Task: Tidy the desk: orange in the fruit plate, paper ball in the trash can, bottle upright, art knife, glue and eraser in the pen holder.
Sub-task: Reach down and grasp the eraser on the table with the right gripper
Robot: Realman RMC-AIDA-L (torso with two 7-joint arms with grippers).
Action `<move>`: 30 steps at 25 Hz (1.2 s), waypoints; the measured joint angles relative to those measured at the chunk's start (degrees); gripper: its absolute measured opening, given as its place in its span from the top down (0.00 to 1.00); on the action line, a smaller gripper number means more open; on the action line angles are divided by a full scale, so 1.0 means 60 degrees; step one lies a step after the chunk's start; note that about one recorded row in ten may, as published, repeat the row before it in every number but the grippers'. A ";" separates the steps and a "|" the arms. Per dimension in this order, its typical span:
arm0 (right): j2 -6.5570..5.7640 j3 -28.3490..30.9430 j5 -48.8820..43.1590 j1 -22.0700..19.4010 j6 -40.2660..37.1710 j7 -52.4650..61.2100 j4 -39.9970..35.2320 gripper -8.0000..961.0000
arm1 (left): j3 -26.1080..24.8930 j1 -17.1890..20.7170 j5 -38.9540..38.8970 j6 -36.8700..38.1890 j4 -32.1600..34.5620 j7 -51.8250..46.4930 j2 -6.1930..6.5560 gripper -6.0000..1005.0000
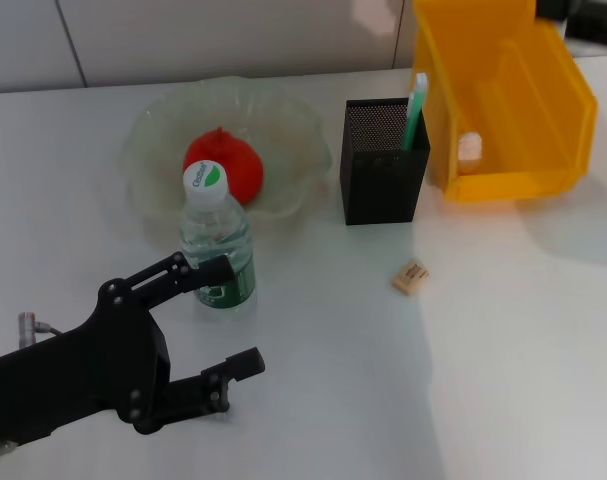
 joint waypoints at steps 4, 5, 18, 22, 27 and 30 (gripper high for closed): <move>-0.0031 0.0012 -0.2043 0.0423 -0.1604 0.2098 -0.0898 0.48 | 0.0011 -0.0057 0.0071 0.0077 0.0008 -0.0068 0.0006 0.26; -0.0039 -0.0065 -0.2836 0.0647 -0.2039 0.2753 -0.1184 0.44 | 0.0013 -0.0062 0.0080 0.0104 0.0012 -0.0076 0.0006 0.26; -0.0025 -0.2710 -0.8849 0.4386 -0.4849 0.5398 0.0544 0.19 | 0.0016 0.0057 0.0091 0.0238 0.0015 -0.0100 0.0005 0.26; -0.0023 -0.3261 -0.9463 0.5166 -0.4151 0.5596 0.2213 0.19 | -0.0003 0.0068 0.0091 0.0248 0.0014 -0.0101 0.0013 0.26; -0.0024 -0.3571 -0.9574 0.5984 -0.3124 0.5609 0.4380 0.19 | 0.0008 0.0092 0.0094 0.0250 0.0014 -0.0090 0.0018 0.26; -0.0025 -0.3654 -0.9612 0.6358 -0.2641 0.5624 0.5292 0.19 | 0.0008 0.0132 0.0096 0.0250 0.0014 -0.0041 0.0021 0.26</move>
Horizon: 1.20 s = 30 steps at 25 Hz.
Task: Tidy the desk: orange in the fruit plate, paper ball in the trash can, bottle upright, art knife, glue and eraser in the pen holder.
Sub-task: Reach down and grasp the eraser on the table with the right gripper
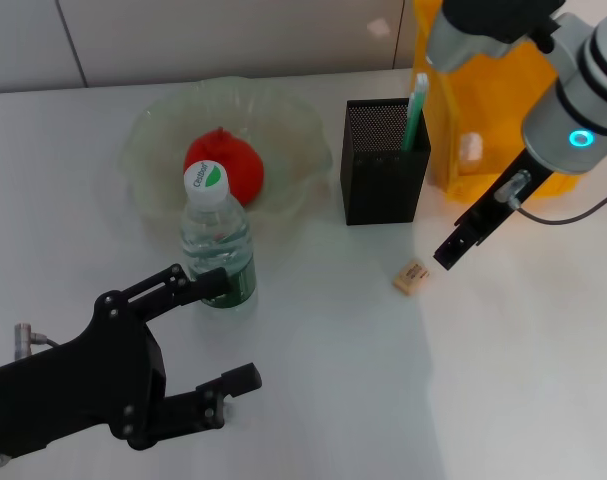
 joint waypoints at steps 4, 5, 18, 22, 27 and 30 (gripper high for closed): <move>0.0016 -0.0429 -0.0028 0.0274 0.0582 0.0164 0.0725 0.19 | 0.0010 0.0028 0.0006 0.0000 0.0000 0.0024 0.0000 0.27; 0.0017 -0.0530 -0.0031 0.0319 0.0663 0.0199 0.0841 0.19 | 0.0014 0.0040 0.0014 0.0000 0.0001 0.0024 0.0000 0.27; 0.0050 -0.1560 0.0039 0.0721 0.1661 0.0646 0.2087 0.22 | 0.0256 0.0103 0.0038 -0.0014 0.0089 0.0029 0.0024 0.27; 0.0062 -0.1600 0.0051 0.0775 0.1769 0.0662 0.2204 0.23 | 0.0366 0.0102 0.0068 -0.0076 0.0138 -0.0008 0.0027 0.27; 0.0070 -0.1634 0.0178 0.0854 0.1935 0.0669 0.2449 0.24 | 0.0300 0.0010 0.0624 -0.0228 0.0137 -0.0078 0.0042 0.27; 0.0071 -0.1714 0.0280 0.0975 0.2122 0.0671 0.2778 0.25 | 0.0285 -0.0019 0.0717 -0.0322 0.0135 -0.0144 0.0044 0.27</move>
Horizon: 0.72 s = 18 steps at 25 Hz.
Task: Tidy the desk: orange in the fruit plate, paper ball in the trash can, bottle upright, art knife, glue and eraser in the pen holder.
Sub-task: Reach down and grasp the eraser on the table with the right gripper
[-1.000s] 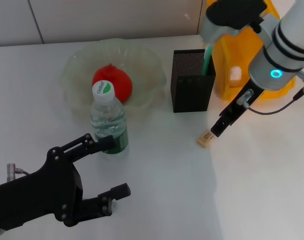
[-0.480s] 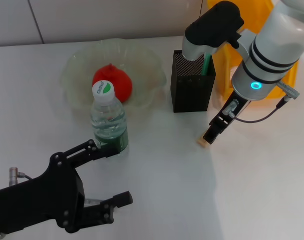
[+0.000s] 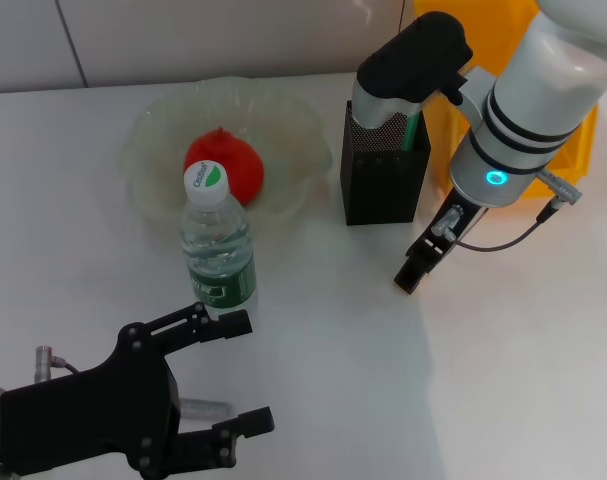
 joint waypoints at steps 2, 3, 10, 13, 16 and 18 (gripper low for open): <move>0.0000 -0.0031 0.0009 0.0077 0.0105 0.0000 0.0205 0.25 | -0.0003 -0.0008 0.0004 -0.0007 -0.0002 -0.0005 0.0000 0.27; 0.0000 -0.0054 0.0013 0.0109 0.0151 0.0001 0.0290 0.25 | -0.0003 -0.0008 0.0004 -0.0007 -0.0002 -0.0005 0.0000 0.27; -0.0001 -0.0102 0.0144 0.0167 0.0410 0.0001 0.0507 0.27 | -0.0011 -0.0012 0.0010 -0.0022 -0.0004 -0.0006 0.0000 0.27; -0.0001 -0.0101 0.0245 0.0254 0.0587 0.0001 0.0761 0.28 | -0.0012 -0.0007 0.0010 -0.0022 -0.0004 -0.0005 0.0001 0.27; -0.0001 -0.0105 0.0265 0.0312 0.0732 0.0000 0.0977 0.28 | -0.0012 0.0005 0.0010 -0.0022 -0.0004 -0.0005 0.0001 0.27; -0.0001 -0.0112 0.0272 0.0339 0.0802 0.0000 0.1048 0.29 | -0.0012 0.0012 0.0010 -0.0022 -0.0004 -0.0005 0.0000 0.27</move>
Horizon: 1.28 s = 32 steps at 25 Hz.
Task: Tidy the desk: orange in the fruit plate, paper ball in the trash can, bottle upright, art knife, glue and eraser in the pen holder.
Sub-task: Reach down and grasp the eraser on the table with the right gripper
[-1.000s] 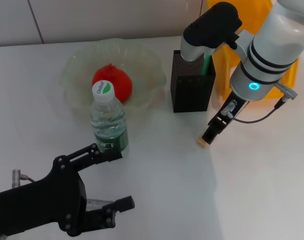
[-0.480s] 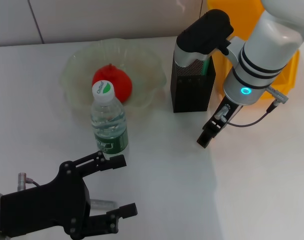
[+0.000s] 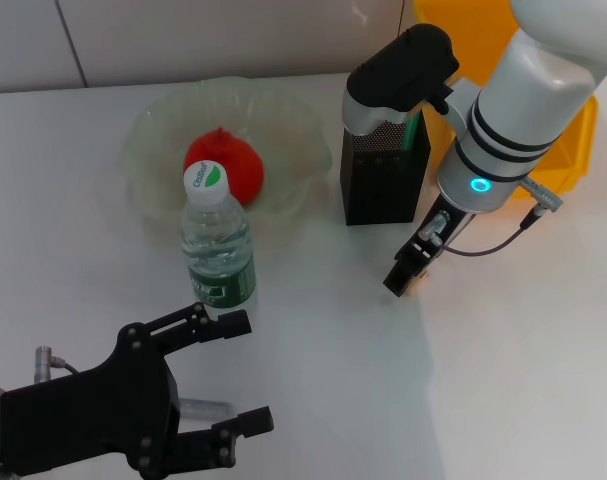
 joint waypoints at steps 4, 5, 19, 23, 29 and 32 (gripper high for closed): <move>0.0000 -0.0004 0.0109 0.0004 0.0068 -0.0001 0.0023 0.30 | 0.0000 0.0003 -0.0001 0.0000 0.0000 0.0000 0.0001 0.27; 0.0000 -0.0005 0.0157 0.0004 0.0070 0.0000 0.0023 0.30 | 0.0000 0.0004 -0.0001 0.0000 0.0000 0.0000 0.0001 0.27; -0.0015 0.0017 0.0220 0.0005 0.0077 -0.0083 0.0022 0.40 | 0.0001 0.0036 0.0013 0.0000 0.0000 0.0000 0.0001 0.28; -0.0015 0.0014 0.0220 0.0004 0.0077 -0.0105 0.0022 0.43 | 0.0000 0.0032 0.0014 0.0000 0.0000 0.0000 0.0000 0.28; -0.0015 0.0010 0.0220 0.0004 0.0102 -0.0114 0.0022 0.43 | 0.0001 0.0025 0.0015 0.0000 0.0000 0.0000 0.0001 0.28; -0.0015 0.0010 0.0220 0.0004 0.0118 -0.0121 0.0032 0.43 | 0.0001 0.0034 0.0015 0.0001 0.0000 0.0000 0.0001 0.28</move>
